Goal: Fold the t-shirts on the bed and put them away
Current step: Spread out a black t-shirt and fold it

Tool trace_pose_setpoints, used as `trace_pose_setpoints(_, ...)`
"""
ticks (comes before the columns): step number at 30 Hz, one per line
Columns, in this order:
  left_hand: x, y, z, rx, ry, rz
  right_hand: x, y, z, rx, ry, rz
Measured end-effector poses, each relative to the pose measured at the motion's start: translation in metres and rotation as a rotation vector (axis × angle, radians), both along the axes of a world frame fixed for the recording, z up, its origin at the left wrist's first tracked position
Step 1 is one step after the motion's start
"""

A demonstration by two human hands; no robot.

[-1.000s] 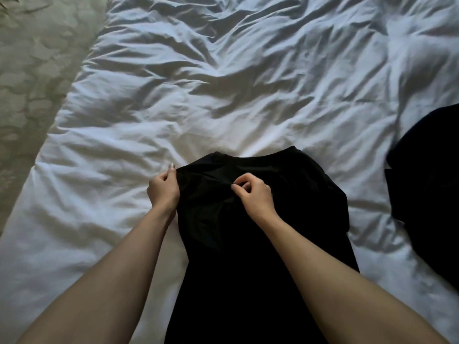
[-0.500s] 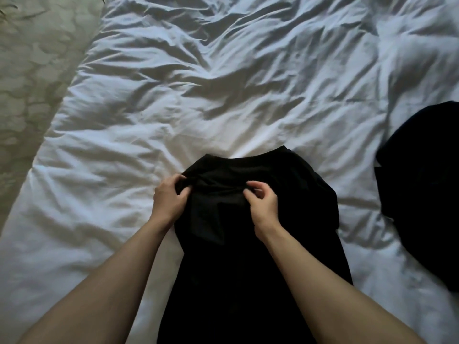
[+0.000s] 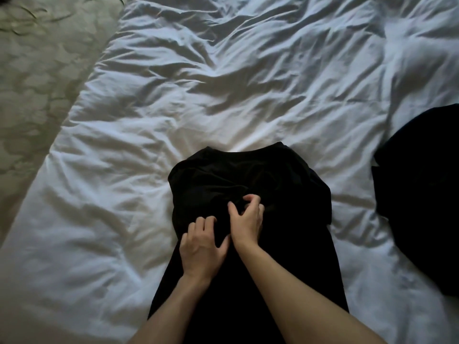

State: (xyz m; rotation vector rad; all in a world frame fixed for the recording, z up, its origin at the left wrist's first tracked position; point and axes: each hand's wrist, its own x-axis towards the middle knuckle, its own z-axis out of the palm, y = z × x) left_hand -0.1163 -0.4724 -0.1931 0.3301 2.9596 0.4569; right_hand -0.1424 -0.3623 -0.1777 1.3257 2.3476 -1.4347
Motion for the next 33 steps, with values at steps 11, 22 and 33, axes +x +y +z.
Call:
trace_pose_setpoints(11,0.009,-0.002,0.0,0.034,-0.019,-0.006,-0.028,0.02,-0.021,-0.016,-0.069,-0.022)
trace_pose_setpoints(22,0.002,0.046,0.018,0.172,-0.004,-0.106,-0.008,0.1,0.001,0.522,0.228,0.062)
trace_pose_setpoints(33,-0.113,0.232,0.033,0.492,-0.243,-0.335,0.033,0.233,-0.013,-0.447,0.036,-0.087)
